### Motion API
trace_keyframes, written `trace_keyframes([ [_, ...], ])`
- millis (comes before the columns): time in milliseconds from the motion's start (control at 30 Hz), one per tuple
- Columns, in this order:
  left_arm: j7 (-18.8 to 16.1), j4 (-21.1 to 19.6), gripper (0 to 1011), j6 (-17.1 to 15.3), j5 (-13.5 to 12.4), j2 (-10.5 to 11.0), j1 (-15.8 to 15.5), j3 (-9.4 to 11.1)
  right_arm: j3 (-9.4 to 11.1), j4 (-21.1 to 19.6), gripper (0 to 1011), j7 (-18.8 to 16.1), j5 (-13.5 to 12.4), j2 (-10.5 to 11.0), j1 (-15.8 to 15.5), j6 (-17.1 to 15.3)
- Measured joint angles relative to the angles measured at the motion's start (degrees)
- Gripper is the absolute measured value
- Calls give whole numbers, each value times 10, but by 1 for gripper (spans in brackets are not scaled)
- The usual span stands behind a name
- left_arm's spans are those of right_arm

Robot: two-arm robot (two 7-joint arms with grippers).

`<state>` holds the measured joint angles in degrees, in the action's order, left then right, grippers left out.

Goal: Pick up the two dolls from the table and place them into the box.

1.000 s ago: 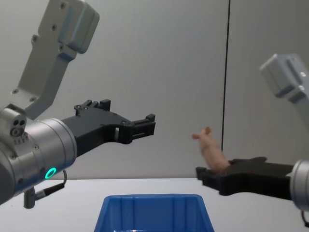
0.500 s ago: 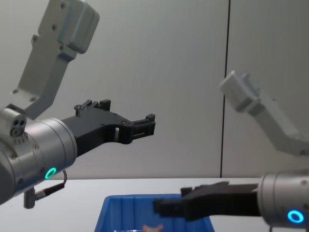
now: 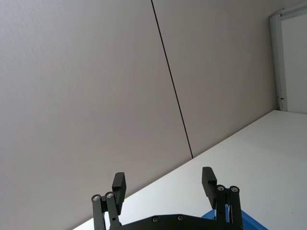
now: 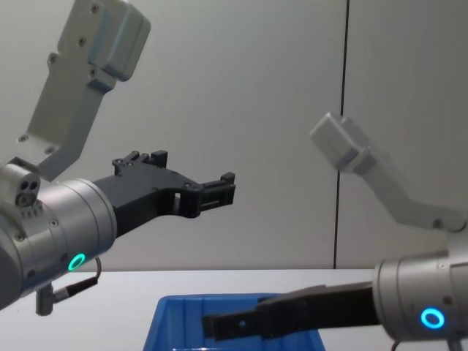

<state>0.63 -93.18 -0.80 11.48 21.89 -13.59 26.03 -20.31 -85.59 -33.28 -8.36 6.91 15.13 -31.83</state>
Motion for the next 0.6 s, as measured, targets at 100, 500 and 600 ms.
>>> trace_keyframes([
  [100,0,0,1004,0,0,0,0,0,4,-6,1001,3,-7,3,0,0],
  [500,0,0,1004,0,0,0,0,0,36,-44,1001,49,-46,30,-13,33],
  [600,0,0,1004,0,0,0,0,0,48,-55,1001,70,-59,41,-20,46],
])
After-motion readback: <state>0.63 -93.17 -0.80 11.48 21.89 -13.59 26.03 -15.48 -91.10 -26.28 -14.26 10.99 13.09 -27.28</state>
